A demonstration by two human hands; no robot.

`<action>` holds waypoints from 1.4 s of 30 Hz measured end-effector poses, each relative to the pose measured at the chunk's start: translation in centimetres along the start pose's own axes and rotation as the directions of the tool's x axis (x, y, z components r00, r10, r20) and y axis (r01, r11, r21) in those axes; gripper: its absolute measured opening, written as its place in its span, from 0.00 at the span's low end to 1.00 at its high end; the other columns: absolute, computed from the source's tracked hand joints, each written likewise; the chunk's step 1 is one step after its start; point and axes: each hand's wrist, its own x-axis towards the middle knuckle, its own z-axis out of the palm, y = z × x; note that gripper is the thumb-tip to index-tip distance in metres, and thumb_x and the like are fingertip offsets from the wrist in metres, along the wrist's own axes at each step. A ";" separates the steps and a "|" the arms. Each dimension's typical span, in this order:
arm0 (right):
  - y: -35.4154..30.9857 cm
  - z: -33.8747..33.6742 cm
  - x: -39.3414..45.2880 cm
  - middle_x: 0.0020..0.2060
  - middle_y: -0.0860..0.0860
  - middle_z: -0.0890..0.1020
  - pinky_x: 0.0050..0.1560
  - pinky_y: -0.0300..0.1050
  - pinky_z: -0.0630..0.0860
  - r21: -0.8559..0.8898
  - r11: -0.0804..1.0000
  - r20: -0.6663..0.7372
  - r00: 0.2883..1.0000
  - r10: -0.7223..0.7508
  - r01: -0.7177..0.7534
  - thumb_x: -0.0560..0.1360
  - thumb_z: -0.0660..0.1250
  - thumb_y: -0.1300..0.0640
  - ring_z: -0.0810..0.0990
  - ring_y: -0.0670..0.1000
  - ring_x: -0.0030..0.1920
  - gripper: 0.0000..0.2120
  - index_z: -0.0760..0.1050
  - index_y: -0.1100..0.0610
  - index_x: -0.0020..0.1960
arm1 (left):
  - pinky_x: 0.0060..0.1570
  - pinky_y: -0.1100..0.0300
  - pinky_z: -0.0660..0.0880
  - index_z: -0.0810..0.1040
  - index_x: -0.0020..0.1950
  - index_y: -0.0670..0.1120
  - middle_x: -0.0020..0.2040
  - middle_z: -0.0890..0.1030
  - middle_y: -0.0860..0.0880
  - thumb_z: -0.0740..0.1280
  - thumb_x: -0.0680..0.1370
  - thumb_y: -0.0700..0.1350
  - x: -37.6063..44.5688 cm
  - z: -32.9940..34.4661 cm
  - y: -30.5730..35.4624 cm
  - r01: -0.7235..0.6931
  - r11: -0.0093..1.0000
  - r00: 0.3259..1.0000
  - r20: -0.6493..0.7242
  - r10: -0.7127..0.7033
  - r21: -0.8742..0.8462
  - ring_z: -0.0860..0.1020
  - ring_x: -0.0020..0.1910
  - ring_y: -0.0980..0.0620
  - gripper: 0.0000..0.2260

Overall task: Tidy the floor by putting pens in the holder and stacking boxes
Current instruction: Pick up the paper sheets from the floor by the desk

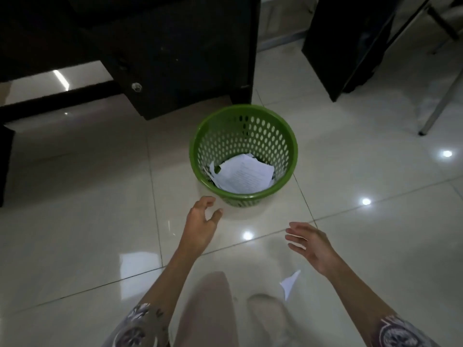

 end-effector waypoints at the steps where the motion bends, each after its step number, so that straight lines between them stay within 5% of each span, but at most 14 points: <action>1: 1.5 -0.8 0.0 0.44 0.58 0.81 0.46 0.48 0.77 -0.002 1.000 -0.026 1.000 0.005 -0.005 0.74 0.64 0.67 0.80 0.58 0.46 0.06 0.78 0.60 0.47 | 0.52 0.65 0.66 0.74 0.59 0.42 0.58 0.77 0.45 0.66 0.76 0.40 -0.6 0.6 -0.9 -0.017 1.000 1.000 -0.013 0.016 -0.016 0.73 0.56 0.52 0.12; 4: 6.6 -3.2 0.0 0.43 0.59 0.81 0.43 0.46 0.77 -0.056 0.998 -0.109 0.994 0.024 -0.030 0.72 0.66 0.69 0.80 0.58 0.44 0.06 0.78 0.63 0.48 | 0.44 0.64 0.68 0.76 0.55 0.44 0.51 0.79 0.47 0.66 0.75 0.38 -2.4 2.7 -3.6 -0.048 0.996 0.997 -0.058 0.043 -0.073 0.76 0.52 0.49 0.09; 11: 16.7 -7.8 5.2 0.46 0.60 0.76 0.35 0.44 0.74 -0.343 0.939 -0.294 0.952 -0.087 -0.020 0.69 0.70 0.69 0.76 0.58 0.45 0.15 0.75 0.64 0.55 | 0.51 0.56 0.72 0.76 0.49 0.46 0.46 0.78 0.49 0.67 0.74 0.38 -2.7 8.6 -10.4 0.044 0.978 0.995 -0.080 -0.061 -0.205 0.77 0.50 0.48 0.06; 15: 21.8 -9.8 10.9 0.55 0.66 0.74 0.51 0.50 0.72 -0.683 0.731 -0.258 0.929 -0.267 0.021 0.60 0.75 0.59 0.75 0.62 0.54 0.31 0.72 0.66 0.61 | 0.47 0.63 0.72 0.76 0.49 0.45 0.48 0.79 0.46 0.67 0.75 0.38 -1.5 11.4 -15.3 0.083 0.974 0.994 -0.052 -0.096 -0.210 0.77 0.51 0.49 0.05; 18: 24.1 -9.9 13.4 0.64 0.64 0.66 0.60 0.51 0.65 -0.780 0.624 -0.215 0.916 -0.338 0.047 0.65 0.74 0.64 0.68 0.64 0.63 0.30 0.70 0.63 0.65 | 0.45 0.65 0.71 0.77 0.50 0.44 0.48 0.80 0.45 0.67 0.75 0.38 -0.9 12.4 -18.0 0.102 0.969 0.992 -0.051 -0.116 -0.225 0.77 0.49 0.50 0.05; 21: 25.1 -9.7 15.0 0.61 0.60 0.68 0.49 0.43 0.61 -0.877 0.470 -0.108 0.911 -0.399 0.102 0.69 0.66 0.70 0.66 0.62 0.60 0.18 0.74 0.62 0.58 | 0.44 0.66 0.70 0.77 0.50 0.43 0.47 0.80 0.45 0.66 0.75 0.38 -0.3 13.0 -20.0 0.118 0.970 0.990 -0.044 -0.130 -0.214 0.76 0.47 0.53 0.04; 23: 25.3 -9.5 15.3 0.47 0.57 0.72 0.42 0.40 0.61 -0.879 0.455 -0.064 0.911 -0.407 0.142 0.70 0.60 0.71 0.71 0.60 0.51 0.08 0.74 0.61 0.43 | 0.44 0.67 0.70 0.76 0.49 0.43 0.47 0.80 0.45 0.66 0.75 0.38 -0.2 13.0 -20.8 0.135 0.966 0.988 -0.047 -0.148 -0.221 0.76 0.46 0.53 0.04; 25: 25.4 -9.6 15.8 0.36 0.55 0.72 0.34 0.39 0.62 -0.880 0.439 -0.017 0.913 -0.408 0.180 0.67 0.58 0.72 0.73 0.56 0.41 0.10 0.70 0.58 0.34 | 0.44 0.68 0.70 0.76 0.49 0.43 0.46 0.80 0.45 0.66 0.75 0.38 0.1 12.9 -21.1 0.157 0.959 0.982 -0.064 -0.177 -0.235 0.76 0.46 0.52 0.04; 28: 23.9 -9.0 15.3 0.31 0.57 0.76 0.35 0.38 0.68 -0.840 0.466 0.045 0.892 -0.450 0.278 0.63 0.60 0.75 0.75 0.53 0.33 0.14 0.73 0.57 0.30 | 0.43 0.68 0.69 0.77 0.50 0.43 0.46 0.80 0.47 0.67 0.75 0.39 0.2 12.7 -20.5 0.195 0.943 0.970 -0.091 -0.226 -0.268 0.77 0.45 0.53 0.05; 31: 20.1 -6.2 12.1 0.30 0.53 0.78 0.34 0.43 0.75 -0.688 0.606 0.051 0.860 -0.508 0.399 0.63 0.63 0.80 0.76 0.48 0.30 0.23 0.74 0.51 0.31 | 0.40 0.73 0.70 0.77 0.51 0.42 0.43 0.79 0.48 0.67 0.75 0.38 -0.3 12.3 -18.9 0.222 0.929 0.961 -0.096 -0.260 -0.297 0.76 0.43 0.55 0.06; 33: 16.1 -3.0 9.0 0.32 0.52 0.79 0.36 0.43 0.76 -0.574 0.642 0.069 0.812 -0.580 0.508 0.65 0.65 0.77 0.78 0.49 0.33 0.15 0.77 0.57 0.34 | 0.36 0.79 0.69 0.77 0.51 0.41 0.43 0.78 0.48 0.67 0.75 0.37 -0.5 11.7 -17.2 0.221 0.922 0.958 -0.107 -0.267 -0.317 0.75 0.41 0.55 0.06; 39: 2.0 6.5 2.7 0.37 0.54 0.79 0.39 0.47 0.76 -0.341 0.509 0.068 0.561 -0.825 0.791 0.68 0.66 0.72 0.78 0.52 0.39 0.06 0.78 0.63 0.37 | 0.35 0.80 0.69 0.77 0.50 0.41 0.44 0.79 0.46 0.67 0.74 0.37 0.5 8.7 -10.2 0.149 0.928 0.964 -0.157 -0.213 -0.341 0.76 0.42 0.54 0.05; 42: -2.5 9.8 2.5 0.40 0.53 0.77 0.45 0.32 0.74 -0.395 0.410 0.119 0.488 -0.865 0.822 0.69 0.65 0.74 0.77 0.42 0.42 0.07 0.79 0.65 0.40 | 0.36 0.81 0.68 0.77 0.51 0.41 0.44 0.79 0.46 0.67 0.75 0.38 1.6 6.4 -6.5 0.098 0.931 0.967 -0.186 -0.173 -0.353 0.76 0.43 0.55 0.06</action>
